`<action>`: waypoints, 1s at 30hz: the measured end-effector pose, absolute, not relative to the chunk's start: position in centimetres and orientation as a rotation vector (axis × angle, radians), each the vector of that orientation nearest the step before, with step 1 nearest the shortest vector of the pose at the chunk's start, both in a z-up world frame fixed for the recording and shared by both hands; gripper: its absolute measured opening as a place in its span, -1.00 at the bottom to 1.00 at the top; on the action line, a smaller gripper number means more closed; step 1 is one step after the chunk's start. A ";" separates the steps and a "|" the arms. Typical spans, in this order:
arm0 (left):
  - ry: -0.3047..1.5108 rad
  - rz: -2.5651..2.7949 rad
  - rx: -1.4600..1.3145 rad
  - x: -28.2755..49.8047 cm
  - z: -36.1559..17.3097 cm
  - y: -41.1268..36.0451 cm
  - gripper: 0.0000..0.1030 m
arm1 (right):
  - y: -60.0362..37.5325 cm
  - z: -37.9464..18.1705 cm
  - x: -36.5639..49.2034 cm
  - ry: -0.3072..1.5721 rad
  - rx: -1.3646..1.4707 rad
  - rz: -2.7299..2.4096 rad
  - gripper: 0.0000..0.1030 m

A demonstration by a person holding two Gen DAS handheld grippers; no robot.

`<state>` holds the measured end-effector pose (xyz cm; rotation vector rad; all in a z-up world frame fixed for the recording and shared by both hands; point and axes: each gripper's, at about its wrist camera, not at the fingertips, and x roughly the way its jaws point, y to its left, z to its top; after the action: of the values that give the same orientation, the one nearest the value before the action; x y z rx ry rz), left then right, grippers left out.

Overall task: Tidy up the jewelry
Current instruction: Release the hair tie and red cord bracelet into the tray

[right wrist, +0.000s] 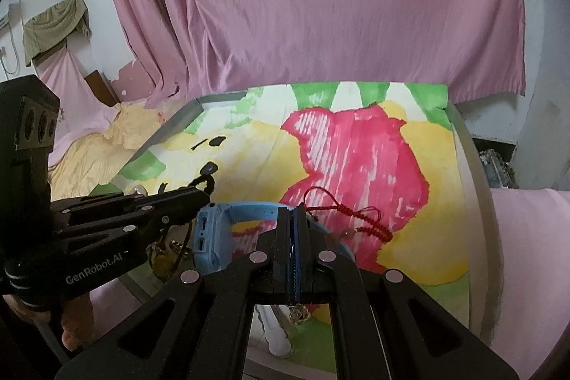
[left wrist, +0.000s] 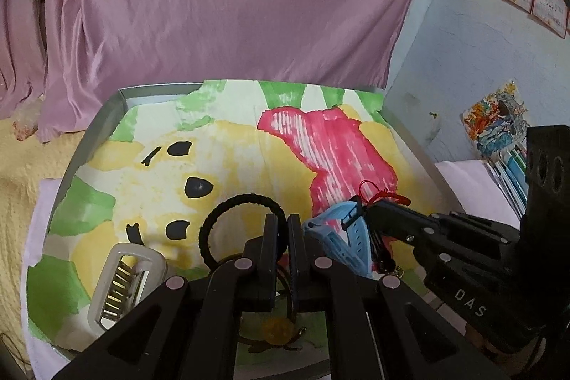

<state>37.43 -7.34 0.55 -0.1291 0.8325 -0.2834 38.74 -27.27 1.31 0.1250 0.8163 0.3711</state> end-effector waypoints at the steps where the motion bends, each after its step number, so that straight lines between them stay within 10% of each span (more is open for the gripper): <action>1: 0.828 -0.277 -0.123 37.3 0.6 -7.4 -0.89 | -27.2 1.2 38.8 0.819 0.127 0.374 -0.96; 13: 0.777 -0.227 -0.089 35.9 1.9 -7.3 -0.61 | -27.1 1.5 38.2 0.803 0.109 0.360 -0.94; 19: 0.706 -0.210 -0.124 34.4 3.5 -6.5 0.03 | -27.8 2.5 37.0 0.754 0.116 0.320 -0.89; 23: 0.679 -0.190 -0.140 33.2 4.3 -5.6 0.03 | -28.2 3.2 36.0 0.708 0.127 0.294 -0.32; 30: 0.620 -0.152 -0.177 30.4 4.9 -4.1 0.36 | -28.1 5.0 33.4 0.615 0.116 0.276 -0.17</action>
<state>30.39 -4.11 4.87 -0.1768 0.6203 -0.1522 33.40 -28.10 5.05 0.1162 0.6152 0.2756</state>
